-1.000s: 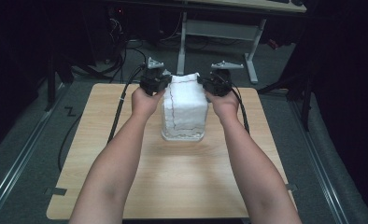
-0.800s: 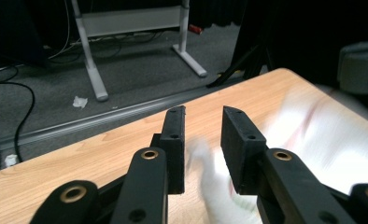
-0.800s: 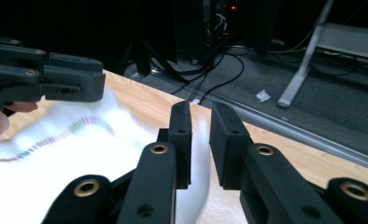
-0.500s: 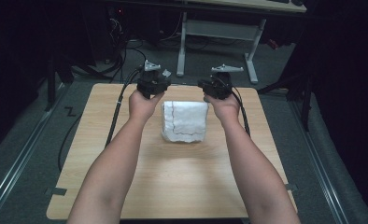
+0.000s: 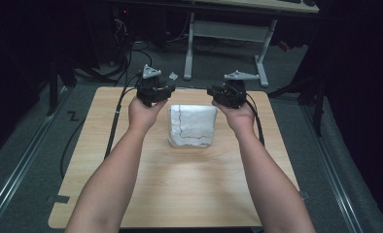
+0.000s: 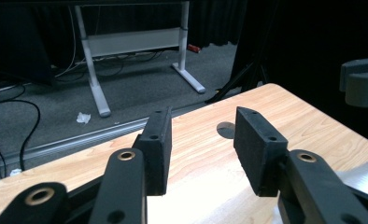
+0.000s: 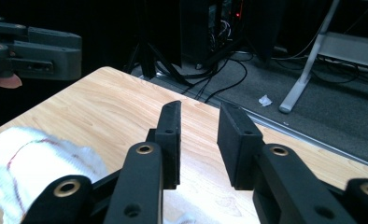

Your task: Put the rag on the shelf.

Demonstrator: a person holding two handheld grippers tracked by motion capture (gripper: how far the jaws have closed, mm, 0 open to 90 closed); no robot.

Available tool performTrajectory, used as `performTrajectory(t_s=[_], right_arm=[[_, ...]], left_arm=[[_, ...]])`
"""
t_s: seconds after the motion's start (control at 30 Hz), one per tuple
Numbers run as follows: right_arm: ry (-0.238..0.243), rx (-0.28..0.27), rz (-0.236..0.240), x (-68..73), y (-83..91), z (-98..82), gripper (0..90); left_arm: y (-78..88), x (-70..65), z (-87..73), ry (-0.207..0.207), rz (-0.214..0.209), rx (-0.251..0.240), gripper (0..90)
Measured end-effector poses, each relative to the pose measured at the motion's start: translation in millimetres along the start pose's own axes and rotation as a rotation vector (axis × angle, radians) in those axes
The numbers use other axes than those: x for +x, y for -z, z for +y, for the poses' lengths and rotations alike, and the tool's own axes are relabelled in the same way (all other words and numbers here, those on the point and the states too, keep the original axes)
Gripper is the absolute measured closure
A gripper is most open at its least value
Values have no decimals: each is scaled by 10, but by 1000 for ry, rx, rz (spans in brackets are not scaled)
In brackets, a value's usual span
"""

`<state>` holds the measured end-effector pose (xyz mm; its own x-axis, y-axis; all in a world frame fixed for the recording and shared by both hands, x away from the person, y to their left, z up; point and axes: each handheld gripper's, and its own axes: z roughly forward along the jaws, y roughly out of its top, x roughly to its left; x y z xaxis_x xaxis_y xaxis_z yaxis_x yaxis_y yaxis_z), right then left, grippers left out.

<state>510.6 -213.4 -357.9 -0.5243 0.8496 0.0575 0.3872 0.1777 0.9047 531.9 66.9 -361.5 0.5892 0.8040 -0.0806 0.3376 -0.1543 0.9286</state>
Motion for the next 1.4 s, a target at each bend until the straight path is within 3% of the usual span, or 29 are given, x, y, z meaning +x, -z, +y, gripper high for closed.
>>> performTrajectory(t_s=[0.03, 0.07, 0.13, 0.27, 0.4, 0.47, 0.67, 0.73, 1.0, 1.17, 1.33, 1.4], right_arm=[[3, 7, -11, 4, 18, -11, 690], [3, 7, -11, 4, 18, -11, 690], [11, 6, -31, 1, 80, -55, 636], [18, -3, -47, -3, 155, -96, 597], [35, -20, -76, 4, 267, -174, 547], [62, -11, -97, 23, 324, -237, 524], [74, -10, -98, 65, 414, -362, 504], [85, -14, -104, 83, 452, -414, 494], [113, 10, -87, 181, 609, -681, 461], [120, 16, -73, 250, 666, -827, 446], [127, 46, -62, 352, 682, -1062, 432], [127, 70, -62, 417, 684, -1221, 430]], left_arm=[[62, 6, -16, 37, -17, -13, 569], [62, 6, -16, 37, -17, -13, 567], [172, -24, -58, 5, -1, -16, 567], [260, -41, -119, -21, 10, -9, 559], [346, -32, -224, -41, -7, 12, 534], [424, -11, -312, -33, -10, 6, 527], [575, 27, -490, -36, -2, 27, 515], [643, 35, -566, -20, -4, 37, 513], [963, -17, -991, -22, -14, 66, 513], [1064, -66, -1202, -4, -34, 74, 511], [1116, -180, -1515, -32, -48, 132, 505], [1127, -245, -1698, -22, -72, 169, 497]])
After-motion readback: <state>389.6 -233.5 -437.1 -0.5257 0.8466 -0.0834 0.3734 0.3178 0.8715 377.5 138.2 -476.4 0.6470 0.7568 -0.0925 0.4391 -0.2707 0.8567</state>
